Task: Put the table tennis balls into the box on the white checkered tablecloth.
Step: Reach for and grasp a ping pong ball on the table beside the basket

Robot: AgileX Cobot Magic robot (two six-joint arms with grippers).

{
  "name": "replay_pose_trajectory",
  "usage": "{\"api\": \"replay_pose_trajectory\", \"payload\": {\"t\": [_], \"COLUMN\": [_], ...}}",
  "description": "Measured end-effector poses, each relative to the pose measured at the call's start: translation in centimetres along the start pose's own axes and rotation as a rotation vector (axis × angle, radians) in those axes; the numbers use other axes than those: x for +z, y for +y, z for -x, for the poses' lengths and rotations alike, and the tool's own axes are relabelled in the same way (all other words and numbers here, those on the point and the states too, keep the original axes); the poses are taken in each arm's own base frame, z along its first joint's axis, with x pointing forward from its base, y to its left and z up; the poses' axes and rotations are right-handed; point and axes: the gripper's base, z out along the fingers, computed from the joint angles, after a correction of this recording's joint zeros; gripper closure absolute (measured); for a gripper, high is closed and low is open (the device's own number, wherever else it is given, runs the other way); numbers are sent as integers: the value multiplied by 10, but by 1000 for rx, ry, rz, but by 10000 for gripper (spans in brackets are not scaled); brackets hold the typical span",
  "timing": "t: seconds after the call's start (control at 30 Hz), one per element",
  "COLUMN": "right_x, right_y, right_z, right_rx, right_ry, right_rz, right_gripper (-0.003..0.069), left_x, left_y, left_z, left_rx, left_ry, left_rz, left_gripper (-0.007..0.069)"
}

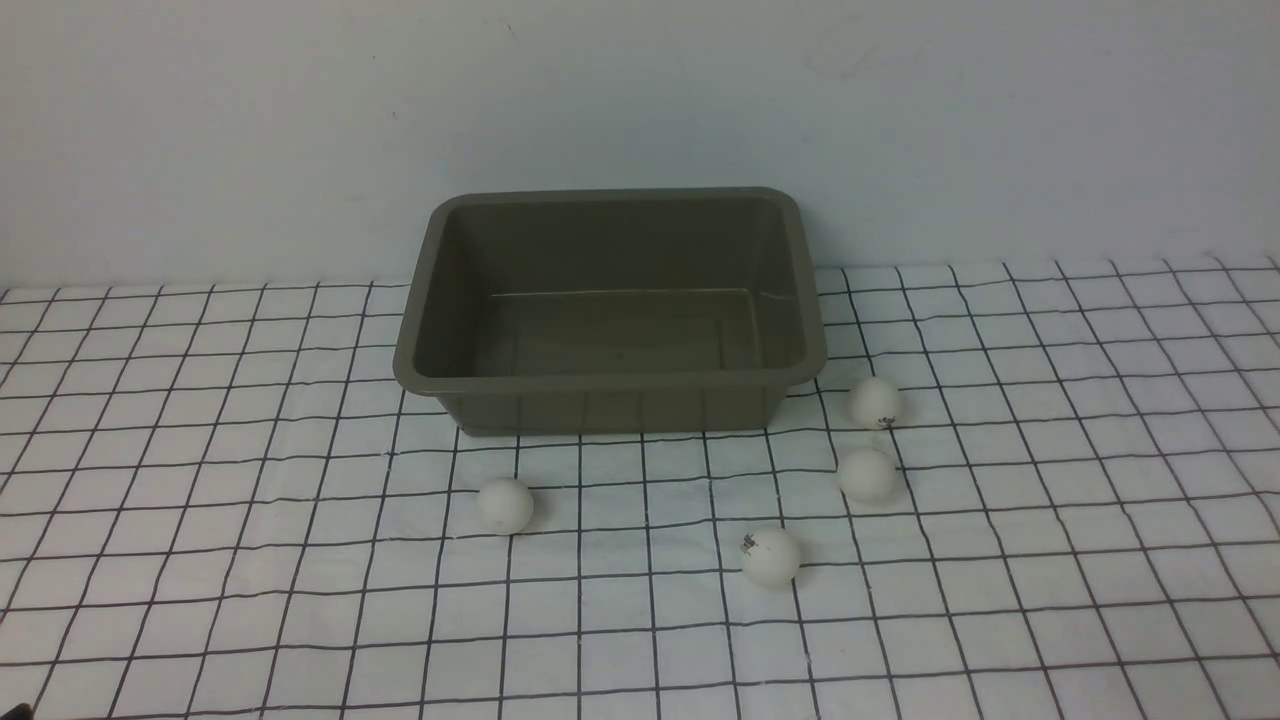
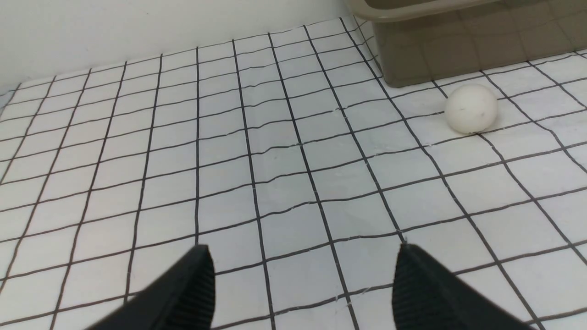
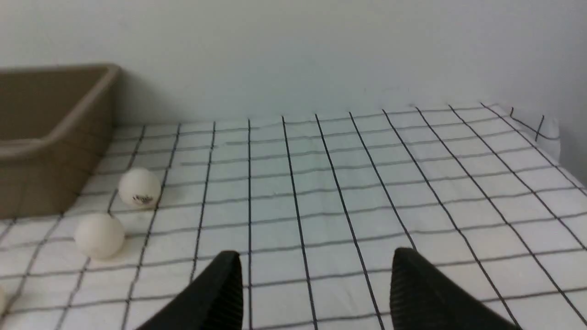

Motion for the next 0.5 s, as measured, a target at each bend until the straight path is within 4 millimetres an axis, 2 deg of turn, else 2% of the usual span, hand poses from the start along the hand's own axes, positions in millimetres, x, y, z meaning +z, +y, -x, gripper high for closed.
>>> {"api": "replay_pose_trajectory", "payload": {"t": [0.1,0.3,0.4,0.5], "right_x": [-12,-32,-37,-38], "right_y": [4,13,16,17], "right_z": [32,81,93,95], "right_rx": [34,60,83,106], "right_ry": [-39,39,28,16], "right_rz": [31,102,127,142], "right_gripper": [258,258,258,258], "left_x": [0,0,0,0], "left_y": [0,0,0,0], "left_z": [0,0,0,0], "left_rx": [0,0,0,0], "left_ry": [0,0,0,0], "left_rz": [-1,-1,-1,-1], "left_gripper": [157,157,157,157]}}
